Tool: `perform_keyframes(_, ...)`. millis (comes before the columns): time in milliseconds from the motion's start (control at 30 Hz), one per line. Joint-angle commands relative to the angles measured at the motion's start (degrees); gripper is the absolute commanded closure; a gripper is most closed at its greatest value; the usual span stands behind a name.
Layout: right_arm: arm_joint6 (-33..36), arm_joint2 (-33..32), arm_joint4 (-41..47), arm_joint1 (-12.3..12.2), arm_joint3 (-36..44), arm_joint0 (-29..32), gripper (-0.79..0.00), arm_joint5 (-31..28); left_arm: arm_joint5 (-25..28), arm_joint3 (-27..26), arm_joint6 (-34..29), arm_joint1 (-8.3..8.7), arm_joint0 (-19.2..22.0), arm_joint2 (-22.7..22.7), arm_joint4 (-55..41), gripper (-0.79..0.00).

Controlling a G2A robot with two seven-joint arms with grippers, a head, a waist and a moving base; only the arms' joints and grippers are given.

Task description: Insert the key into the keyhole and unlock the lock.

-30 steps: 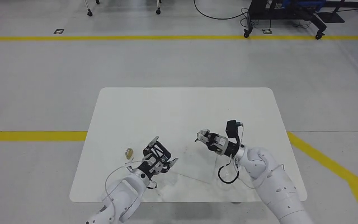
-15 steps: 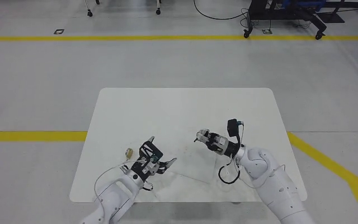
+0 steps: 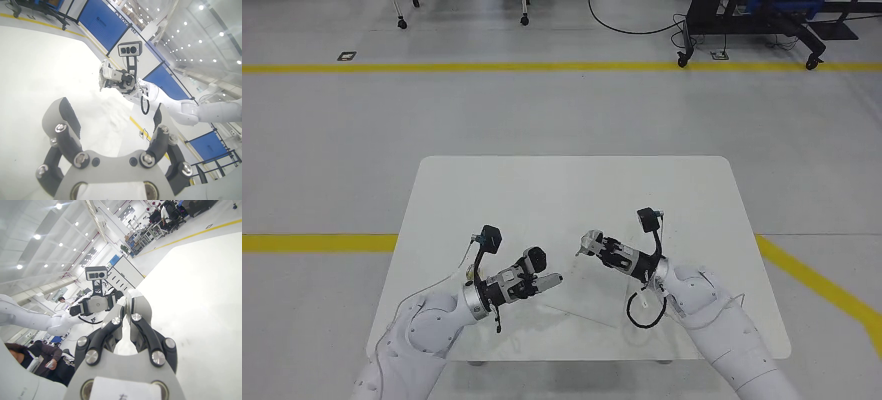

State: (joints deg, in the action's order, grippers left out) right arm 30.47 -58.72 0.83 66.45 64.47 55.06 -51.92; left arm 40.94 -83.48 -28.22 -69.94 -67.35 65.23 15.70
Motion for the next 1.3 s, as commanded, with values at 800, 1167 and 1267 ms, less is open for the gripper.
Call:
perform_keyframes(800, 4.59, 0.51, 3.63, -0.01, 0.04, 0.07, 0.000, -0.61, -0.35, 7.52, 1.87, -1.82, 6.81, -7.51, -0.02, -0.265)
perform_keyframes(1167, 6.37, 0.64, 3.55, -0.17, 0.73, 0.22, 0.000, 0.44, 0.06, 8.97, 1.71, -2.11, 7.79, -8.42, -1.09, -0.203)
perform_keyframes(1267, 6.52, 0.66, 3.53, -0.17, 0.61, 0.10, 0.000, 0.67, -0.19, 9.19, 1.69, -2.11, 7.89, -8.40, -1.15, -0.095)
